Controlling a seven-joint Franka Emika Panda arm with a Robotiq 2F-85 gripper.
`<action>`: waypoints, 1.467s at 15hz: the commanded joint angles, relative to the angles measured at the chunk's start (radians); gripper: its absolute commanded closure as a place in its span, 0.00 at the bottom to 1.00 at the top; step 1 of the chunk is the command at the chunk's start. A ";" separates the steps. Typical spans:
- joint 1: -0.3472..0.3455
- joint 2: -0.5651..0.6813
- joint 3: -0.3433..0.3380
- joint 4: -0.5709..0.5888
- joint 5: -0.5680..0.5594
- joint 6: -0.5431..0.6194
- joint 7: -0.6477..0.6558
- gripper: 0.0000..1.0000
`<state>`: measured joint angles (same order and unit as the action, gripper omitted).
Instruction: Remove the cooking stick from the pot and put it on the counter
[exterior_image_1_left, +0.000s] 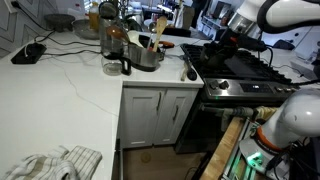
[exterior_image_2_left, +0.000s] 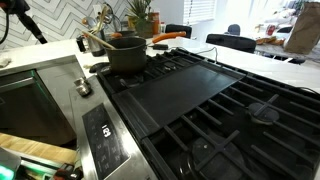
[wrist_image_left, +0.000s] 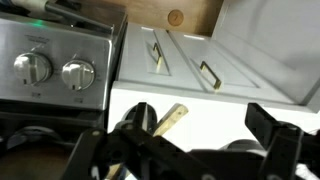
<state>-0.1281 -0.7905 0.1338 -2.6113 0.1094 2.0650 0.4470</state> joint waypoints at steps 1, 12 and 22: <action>-0.105 0.035 0.028 0.091 -0.091 -0.076 0.131 0.00; -0.291 0.098 -0.045 0.228 -0.278 -0.241 0.478 0.00; -0.278 0.125 -0.098 0.229 -0.281 -0.133 0.553 0.00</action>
<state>-0.4298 -0.6919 0.0516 -2.4006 -0.1480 1.9301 0.9656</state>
